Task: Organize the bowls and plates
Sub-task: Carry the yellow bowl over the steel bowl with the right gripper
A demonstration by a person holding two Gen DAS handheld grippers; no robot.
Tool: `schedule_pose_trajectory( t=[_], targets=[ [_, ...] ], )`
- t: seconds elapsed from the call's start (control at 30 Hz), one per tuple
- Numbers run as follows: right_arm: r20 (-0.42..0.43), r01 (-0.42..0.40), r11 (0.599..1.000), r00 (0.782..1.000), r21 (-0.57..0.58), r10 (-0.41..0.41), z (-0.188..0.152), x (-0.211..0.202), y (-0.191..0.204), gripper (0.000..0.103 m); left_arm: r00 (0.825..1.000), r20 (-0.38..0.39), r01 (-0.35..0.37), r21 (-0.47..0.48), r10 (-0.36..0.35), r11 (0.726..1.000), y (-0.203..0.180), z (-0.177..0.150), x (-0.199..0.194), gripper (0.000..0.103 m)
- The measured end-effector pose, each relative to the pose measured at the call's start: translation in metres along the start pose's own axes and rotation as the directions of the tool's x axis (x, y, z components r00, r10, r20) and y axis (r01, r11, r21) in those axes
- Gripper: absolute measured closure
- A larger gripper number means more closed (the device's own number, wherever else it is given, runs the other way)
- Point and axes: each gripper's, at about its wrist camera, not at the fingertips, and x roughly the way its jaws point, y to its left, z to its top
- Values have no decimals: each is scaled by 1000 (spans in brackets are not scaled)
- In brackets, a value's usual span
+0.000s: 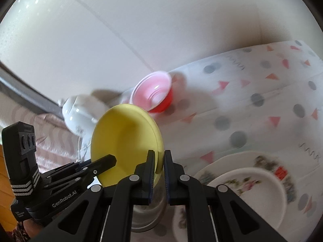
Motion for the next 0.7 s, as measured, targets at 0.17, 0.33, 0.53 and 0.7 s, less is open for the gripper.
schedule_pose_trajectory(
  t=[0.17, 0.33, 0.53, 0.7],
  targets=[
    [-56, -8, 1000, 998, -15, 7, -15, 17, 13, 94, 999, -31, -28, -33, 27, 999, 20, -21, 5, 89],
    [-101, 12, 999, 995, -38, -16, -26, 32, 22, 94, 997, -59, -46, -49, 43, 998, 33, -36, 12, 88],
    [-149, 55, 997, 987, -45, -61, -37, 43, 23, 94, 993, -96, -69, -39, 65, 997, 36, -46, 22, 88],
    [-174, 84, 996, 981, -43, -91, -42, 50, 22, 94, 989, -119, -94, -24, 90, 995, 35, -48, 29, 88]
  ],
)
